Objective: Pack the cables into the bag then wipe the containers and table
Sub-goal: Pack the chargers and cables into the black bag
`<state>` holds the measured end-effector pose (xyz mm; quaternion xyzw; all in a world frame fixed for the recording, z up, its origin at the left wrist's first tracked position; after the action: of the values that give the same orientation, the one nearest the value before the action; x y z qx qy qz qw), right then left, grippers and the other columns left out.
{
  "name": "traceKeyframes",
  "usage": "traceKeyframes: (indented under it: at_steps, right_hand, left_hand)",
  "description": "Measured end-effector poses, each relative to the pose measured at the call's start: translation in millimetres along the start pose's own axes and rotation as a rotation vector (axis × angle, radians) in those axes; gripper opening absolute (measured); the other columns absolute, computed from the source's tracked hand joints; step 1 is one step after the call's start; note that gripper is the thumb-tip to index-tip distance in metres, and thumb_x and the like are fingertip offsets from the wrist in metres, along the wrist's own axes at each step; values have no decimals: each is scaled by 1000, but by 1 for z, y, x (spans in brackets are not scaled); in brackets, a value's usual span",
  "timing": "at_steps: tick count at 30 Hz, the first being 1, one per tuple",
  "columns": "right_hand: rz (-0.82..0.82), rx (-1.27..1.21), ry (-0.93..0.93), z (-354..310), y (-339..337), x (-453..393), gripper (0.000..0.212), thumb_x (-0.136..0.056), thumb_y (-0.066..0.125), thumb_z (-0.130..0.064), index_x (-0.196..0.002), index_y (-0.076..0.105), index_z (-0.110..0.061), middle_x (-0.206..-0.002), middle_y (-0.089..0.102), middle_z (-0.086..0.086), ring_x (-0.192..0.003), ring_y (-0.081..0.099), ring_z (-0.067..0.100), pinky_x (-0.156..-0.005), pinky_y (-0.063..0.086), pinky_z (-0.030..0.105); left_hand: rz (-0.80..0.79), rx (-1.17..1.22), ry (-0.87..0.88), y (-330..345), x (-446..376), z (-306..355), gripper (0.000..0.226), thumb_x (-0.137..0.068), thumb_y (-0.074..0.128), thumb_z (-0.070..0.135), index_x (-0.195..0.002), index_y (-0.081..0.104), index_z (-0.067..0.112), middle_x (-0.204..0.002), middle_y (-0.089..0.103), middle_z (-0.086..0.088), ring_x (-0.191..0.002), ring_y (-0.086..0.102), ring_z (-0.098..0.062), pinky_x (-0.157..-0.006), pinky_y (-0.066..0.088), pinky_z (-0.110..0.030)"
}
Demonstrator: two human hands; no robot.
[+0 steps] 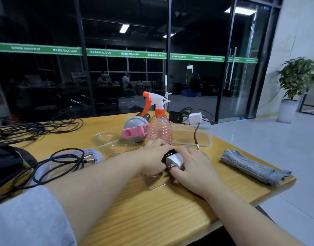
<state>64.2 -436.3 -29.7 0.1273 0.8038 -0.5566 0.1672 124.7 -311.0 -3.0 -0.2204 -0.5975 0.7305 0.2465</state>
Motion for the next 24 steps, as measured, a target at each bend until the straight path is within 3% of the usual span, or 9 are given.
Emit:
traceKeyframes:
  at_steps: [6, 10, 13, 17, 24]
  right_hand:
    - [23, -80, 63, 2, -2, -3, 49, -83, 49, -46, -128, 44, -27, -119, 53, -4, -115, 40, 16, -89, 33, 29]
    - [110, -115, 163, 7, -4, -5, 39, -85, 50, -34, -120, 43, -20, -118, 51, 1, -111, 36, 20, -82, 31, 31]
    - [171, -102, 162, 8, -6, -6, 39, -85, 50, -30, -121, 41, -18, -117, 50, 3, -102, 33, 17, -83, 29, 29]
    - [234, -136, 118, 8, -9, -5, 41, -85, 51, -28, -124, 41, -18, -115, 48, -1, -96, 26, 10, -80, 24, 24]
    - [312, -145, 34, 3, -15, -3, 57, -76, 42, -37, -128, 41, -14, -117, 43, -5, -103, 27, 7, -82, 18, 16]
  left_hand:
    - [51, 91, -34, -2, -2, -4, 50, -87, 51, 30, -132, 35, 45, -127, 32, 0, -122, 28, -19, -106, 31, -39]
    - [88, 133, -12, 0, -5, -3, 37, -85, 58, 44, -118, 43, 38, -117, 51, -2, -110, 47, -20, -96, 41, -39]
    - [113, 112, 0, -1, -4, 0, 32, -86, 59, 40, -113, 43, 32, -112, 58, -2, -98, 55, -21, -87, 47, -40]
    - [203, -3, 10, -3, 3, 5, 40, -86, 61, 34, -116, 37, 22, -113, 56, -2, -98, 55, -23, -80, 47, -39]
    - [503, -328, 145, -27, 29, 7, 40, -89, 55, 34, -120, 35, 18, -117, 47, 0, -102, 45, -18, -77, 34, -26]
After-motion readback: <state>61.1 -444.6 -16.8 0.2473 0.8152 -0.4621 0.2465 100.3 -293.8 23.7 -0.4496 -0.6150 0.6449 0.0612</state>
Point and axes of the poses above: each hand's wrist, its own x-axis away from the middle knuckle, its own y-axis out of the palm, z = x × y, the point moved 3 cm from there along -x, towards the middle knuckle
